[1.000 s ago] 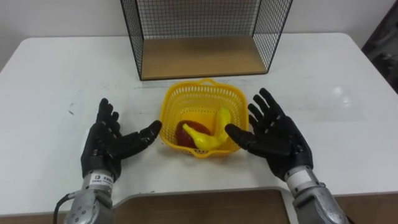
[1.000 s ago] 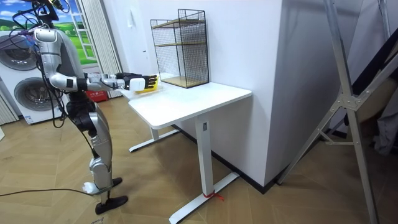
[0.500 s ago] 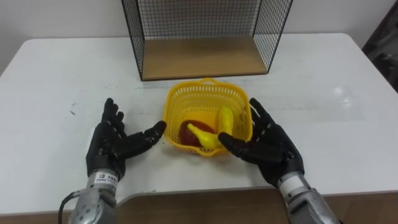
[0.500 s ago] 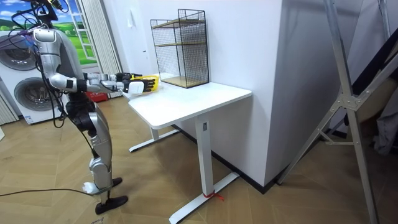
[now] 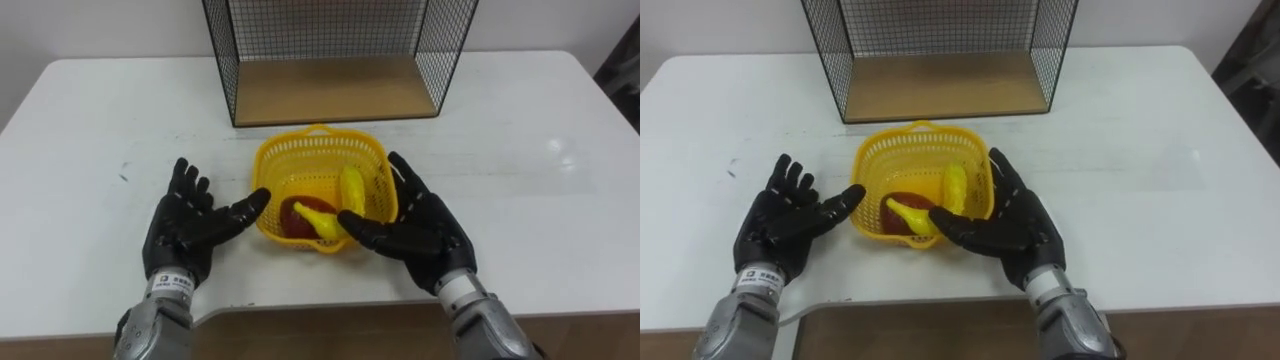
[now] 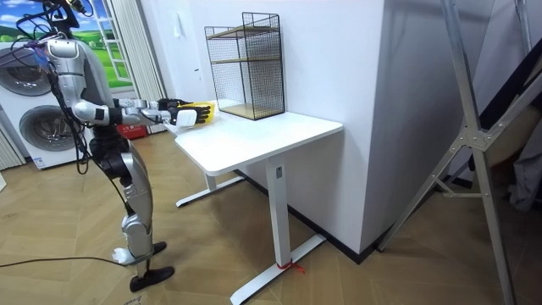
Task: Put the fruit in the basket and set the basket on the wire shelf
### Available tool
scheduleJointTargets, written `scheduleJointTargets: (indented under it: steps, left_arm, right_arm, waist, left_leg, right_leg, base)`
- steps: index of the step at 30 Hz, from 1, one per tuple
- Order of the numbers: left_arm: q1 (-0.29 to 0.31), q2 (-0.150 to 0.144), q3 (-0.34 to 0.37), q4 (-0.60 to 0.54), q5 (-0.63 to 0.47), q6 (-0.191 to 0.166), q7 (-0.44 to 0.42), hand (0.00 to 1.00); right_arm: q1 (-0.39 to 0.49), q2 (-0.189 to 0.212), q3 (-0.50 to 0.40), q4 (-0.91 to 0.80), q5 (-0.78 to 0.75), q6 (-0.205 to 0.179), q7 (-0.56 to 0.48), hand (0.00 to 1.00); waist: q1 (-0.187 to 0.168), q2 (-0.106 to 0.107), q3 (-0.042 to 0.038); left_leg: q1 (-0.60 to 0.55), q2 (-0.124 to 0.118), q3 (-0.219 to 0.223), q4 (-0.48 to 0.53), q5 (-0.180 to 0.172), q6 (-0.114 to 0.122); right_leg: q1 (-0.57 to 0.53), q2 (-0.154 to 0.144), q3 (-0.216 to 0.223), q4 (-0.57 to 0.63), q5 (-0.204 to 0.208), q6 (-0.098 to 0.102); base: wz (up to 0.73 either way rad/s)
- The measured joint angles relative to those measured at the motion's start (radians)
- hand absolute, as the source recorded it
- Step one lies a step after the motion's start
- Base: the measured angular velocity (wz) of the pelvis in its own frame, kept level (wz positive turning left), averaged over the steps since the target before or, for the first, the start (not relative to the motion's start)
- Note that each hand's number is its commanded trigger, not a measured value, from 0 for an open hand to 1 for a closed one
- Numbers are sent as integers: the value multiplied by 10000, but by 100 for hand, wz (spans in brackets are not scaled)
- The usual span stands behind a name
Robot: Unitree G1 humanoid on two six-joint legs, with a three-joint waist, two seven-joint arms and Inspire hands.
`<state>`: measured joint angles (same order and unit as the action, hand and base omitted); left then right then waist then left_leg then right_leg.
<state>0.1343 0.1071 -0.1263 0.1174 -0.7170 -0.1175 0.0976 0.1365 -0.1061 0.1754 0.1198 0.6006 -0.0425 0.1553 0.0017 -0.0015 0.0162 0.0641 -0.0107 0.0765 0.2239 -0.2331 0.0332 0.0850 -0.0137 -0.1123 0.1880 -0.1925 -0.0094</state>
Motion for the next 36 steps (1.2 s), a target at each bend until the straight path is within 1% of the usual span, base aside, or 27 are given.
scheduleJointTargets:
  steps: [2,6,13,17,19,22,23,25,28,30,36]
  left_arm:
    - [0,-1,-19,0,0,-13,-11,0]
    - [-6,20,-65,1,-569,-67,-32,0]
    - [-5,25,-127,7,-565,20,-258,0]
    - [-5,75,-355,11,-558,43,-394,0]
    - [-4,116,-441,21,-356,45,-407,0]
    - [-4,221,-789,25,154,98,-464,0]
    - [-4,215,-874,25,168,100,-487,0]
    - [-4,175,-1125,23,574,113,-519,0]
    - [-4,189,-1264,24,1010,114,-519,0]
    - [-4,189,-1360,24,1207,114,-518,0]
    - [-4,204,-1522,4,1425,107,-518,0]
  right_arm:
    - [0,-1,0,0,0,0,0,0]
    - [-1,-5,1,0,46,-1,8,0]
    - [1,-3,7,-4,-206,-1,35,0]
    - [0,-7,8,-4,-221,-2,75,0]
    - [0,-6,9,0,-200,-2,77,0]
    - [0,-11,149,99,-180,-11,106,0]
    - [0,-12,177,128,-172,-11,112,0]
    - [0,-9,278,226,-173,-10,183,0]
    - [0,-17,365,227,-175,-10,232,0]
    - [0,-10,392,255,-173,-10,243,0]
    - [-1,1,415,276,-173,-14,228,0]
  waist:
    - [-2,0,0]
    - [1,0,-3]
    - [2,-14,-12]
    - [-1,-13,-12]
    - [2,-11,-12]
    - [-14,-24,-10]
    - [-22,-26,-9]
    - [-54,-43,2]
    - [-111,-69,6]
    - [-209,-88,11]
    - [-243,-99,5]
  left_leg:
    - [-8,1,1,-2,0,0]
    - [-1,2,4,-6,1,1]
    - [22,2,24,-3,2,3]
    - [33,3,13,-3,2,3]
    - [76,7,23,-12,2,3]
    - [188,9,37,-17,2,3]
    - [194,8,37,-17,2,3]
    - [193,6,42,-12,2,3]
    - [197,11,60,-13,2,3]
    - [191,12,60,-13,2,3]
    - [198,19,71,-13,2,4]
  right_leg:
    - [-8,0,0,0,0,0]
    - [-7,1,16,3,0,0]
    - [-1,0,41,2,0,0]
    - [18,2,34,-2,0,0]
    - [56,4,53,-4,0,0]
    - [154,0,61,0,0,0]
    - [159,-2,60,1,0,0]
    - [154,-4,58,15,0,1]
    - [147,-1,55,24,0,0]
    - [135,-1,43,40,0,1]
    - [105,2,67,123,-1,1]
  base:
    - [0]
    - [0]
    - [0]
    - [0]
    - [0]
    - [0]
    - [0]
    - [0]
    - [0]
    - [0]
    - [0]
